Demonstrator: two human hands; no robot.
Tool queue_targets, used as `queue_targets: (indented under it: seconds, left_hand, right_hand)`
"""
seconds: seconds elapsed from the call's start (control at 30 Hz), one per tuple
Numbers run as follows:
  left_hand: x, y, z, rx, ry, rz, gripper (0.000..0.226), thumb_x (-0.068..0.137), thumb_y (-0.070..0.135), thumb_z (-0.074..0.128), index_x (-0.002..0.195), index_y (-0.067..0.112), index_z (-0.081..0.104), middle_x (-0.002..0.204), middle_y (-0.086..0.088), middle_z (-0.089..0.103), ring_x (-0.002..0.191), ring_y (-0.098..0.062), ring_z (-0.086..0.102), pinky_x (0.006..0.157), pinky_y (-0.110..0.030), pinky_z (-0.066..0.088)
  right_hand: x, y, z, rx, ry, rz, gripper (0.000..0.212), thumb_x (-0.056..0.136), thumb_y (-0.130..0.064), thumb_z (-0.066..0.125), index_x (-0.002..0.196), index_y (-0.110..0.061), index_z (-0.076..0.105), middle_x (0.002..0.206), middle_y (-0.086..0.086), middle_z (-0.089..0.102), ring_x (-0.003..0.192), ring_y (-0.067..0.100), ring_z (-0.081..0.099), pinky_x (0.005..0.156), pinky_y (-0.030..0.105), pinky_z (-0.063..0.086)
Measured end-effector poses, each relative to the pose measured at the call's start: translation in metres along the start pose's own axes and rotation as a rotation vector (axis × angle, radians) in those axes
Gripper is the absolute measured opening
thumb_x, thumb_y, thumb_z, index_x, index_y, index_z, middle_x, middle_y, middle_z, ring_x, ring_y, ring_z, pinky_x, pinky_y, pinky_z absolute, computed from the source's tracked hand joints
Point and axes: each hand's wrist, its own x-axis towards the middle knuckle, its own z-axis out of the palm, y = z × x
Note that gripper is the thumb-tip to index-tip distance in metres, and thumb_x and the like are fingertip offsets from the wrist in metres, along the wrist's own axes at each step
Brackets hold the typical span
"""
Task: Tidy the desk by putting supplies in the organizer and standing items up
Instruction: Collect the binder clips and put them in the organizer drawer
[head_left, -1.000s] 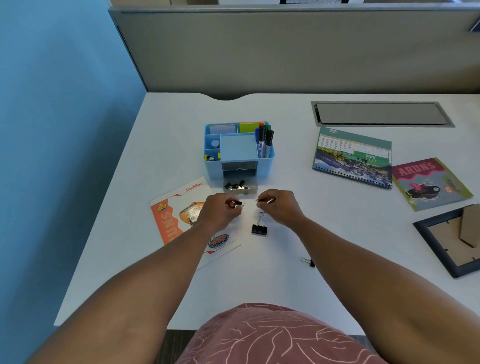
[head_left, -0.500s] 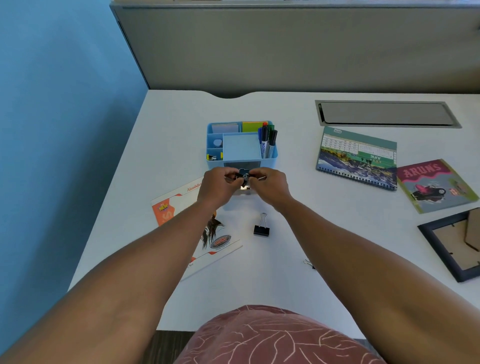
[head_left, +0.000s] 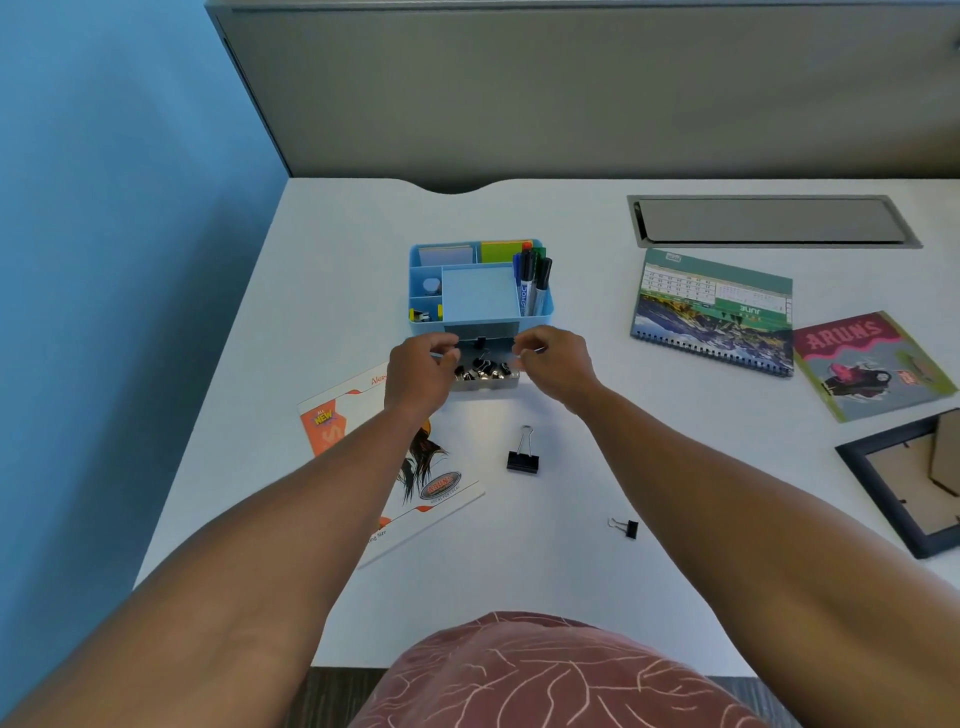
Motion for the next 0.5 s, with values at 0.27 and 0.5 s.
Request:
queue_targets:
  seconds: [0.27,0.5]
  left_hand:
    - [-0.012,-0.014,0.001,-0.010,0.100,-0.102,0.018,0.096,0.023,0.061,0.111,0.018,0.071,0.109,0.002,0.071,0.092,-0.009,0.058,0.081,-0.025,0.044]
    - [-0.029,-0.028,0.009,0.042,0.082,-0.209,0.018,0.096,0.028,0.059,0.110,0.019,0.066,0.107,0.000,0.070,0.094,-0.017,0.061,0.078,-0.027,0.043]
  right_hand:
    - [-0.009,0.025,-0.019,0.031,0.040,0.090,0.013,0.087,-0.007,0.064,0.096,-0.015,0.070,0.098,0.004,0.071,0.088,0.024,0.071,0.083,0.031,0.059]
    - [-0.020,0.048,-0.040,-0.322,-0.219,0.219,0.021,0.082,-0.019,0.074,0.095,-0.003,0.070,0.093,0.011,0.073,0.088,0.029,0.072,0.086,0.039,0.058]
